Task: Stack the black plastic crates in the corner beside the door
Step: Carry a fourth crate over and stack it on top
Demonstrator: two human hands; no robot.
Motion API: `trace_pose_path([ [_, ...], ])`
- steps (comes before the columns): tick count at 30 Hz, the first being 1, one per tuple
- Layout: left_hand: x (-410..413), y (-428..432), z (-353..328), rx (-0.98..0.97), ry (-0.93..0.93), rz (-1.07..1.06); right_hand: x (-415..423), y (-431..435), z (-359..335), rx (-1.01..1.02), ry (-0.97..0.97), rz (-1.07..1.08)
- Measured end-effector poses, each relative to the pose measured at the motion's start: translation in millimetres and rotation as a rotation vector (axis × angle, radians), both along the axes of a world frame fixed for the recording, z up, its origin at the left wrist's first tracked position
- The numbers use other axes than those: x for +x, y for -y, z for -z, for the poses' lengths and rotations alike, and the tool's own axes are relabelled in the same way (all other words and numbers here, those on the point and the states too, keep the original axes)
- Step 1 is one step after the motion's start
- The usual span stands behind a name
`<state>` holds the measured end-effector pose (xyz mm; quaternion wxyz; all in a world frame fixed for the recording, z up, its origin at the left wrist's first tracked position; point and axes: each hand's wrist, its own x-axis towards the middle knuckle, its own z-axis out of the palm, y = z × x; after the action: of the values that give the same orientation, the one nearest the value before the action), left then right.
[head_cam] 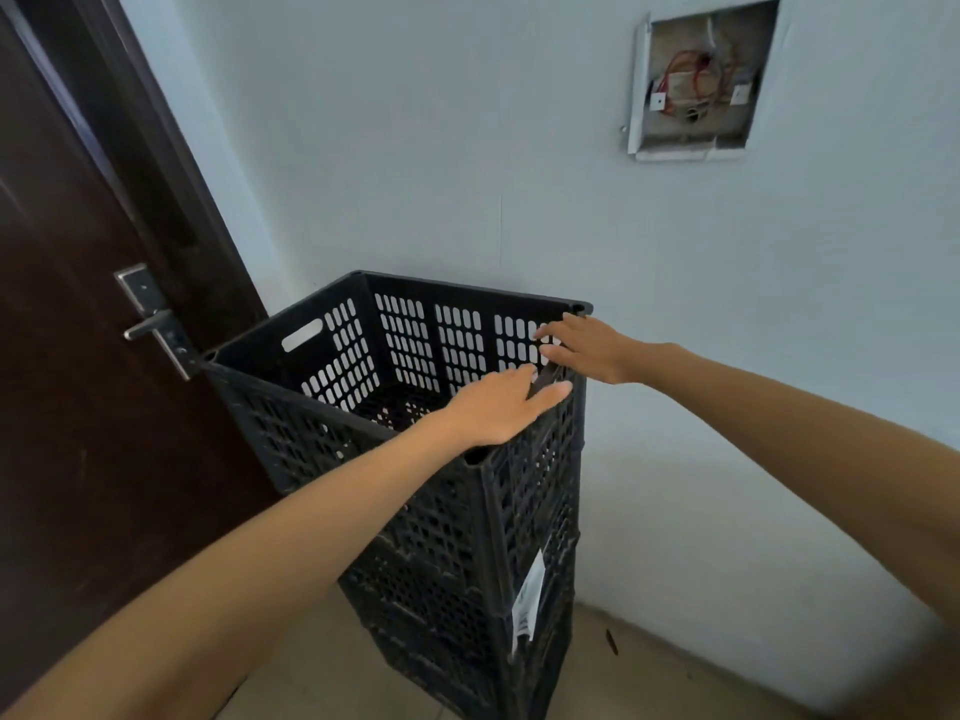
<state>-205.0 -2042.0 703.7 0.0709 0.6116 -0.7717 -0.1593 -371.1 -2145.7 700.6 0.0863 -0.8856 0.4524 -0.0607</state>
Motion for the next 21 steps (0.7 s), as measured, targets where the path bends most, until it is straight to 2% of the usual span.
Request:
trace_pose_path([
  [2, -13.2, 11.4, 9.0, 0.003, 0.027, -0.016, -2.5, 10.2, 9.2, 0.001, -0.040, -0.030],
  [6, -23.0, 14.9, 19.3, -0.012, -0.008, -0.053, -9.7, 23.9, 28.0, -0.001, 0.197, -0.065],
  [9, -22.3, 16.3, 19.7, -0.027, -0.009, -0.045, -10.4, 24.4, 38.7, -0.039, 0.304, -0.083],
  [11, -21.9, 16.8, 19.7, 0.031, -0.050, -0.039, -9.6, 22.1, 42.0, -0.041, 0.339, -0.077],
  [15, -10.6, 21.5, 8.3, 0.290, -0.163, 0.038, -8.5, 23.1, 25.0, -0.024, 0.163, -0.084],
  [17, 6.2, 21.5, -2.0, 0.375, -0.123, 0.099, -3.9, 26.2, 11.6, -0.001, 0.103, -0.074],
  [19, 32.5, 20.1, -8.4, 0.356, -0.080, 0.117, 3.7, 30.1, 0.6, 0.004, 0.133, -0.031],
  [21, 67.1, 21.7, -10.8, 0.250, -0.066, 0.107, 17.7, 33.2, -5.6, -0.017, 0.174, -0.018],
])
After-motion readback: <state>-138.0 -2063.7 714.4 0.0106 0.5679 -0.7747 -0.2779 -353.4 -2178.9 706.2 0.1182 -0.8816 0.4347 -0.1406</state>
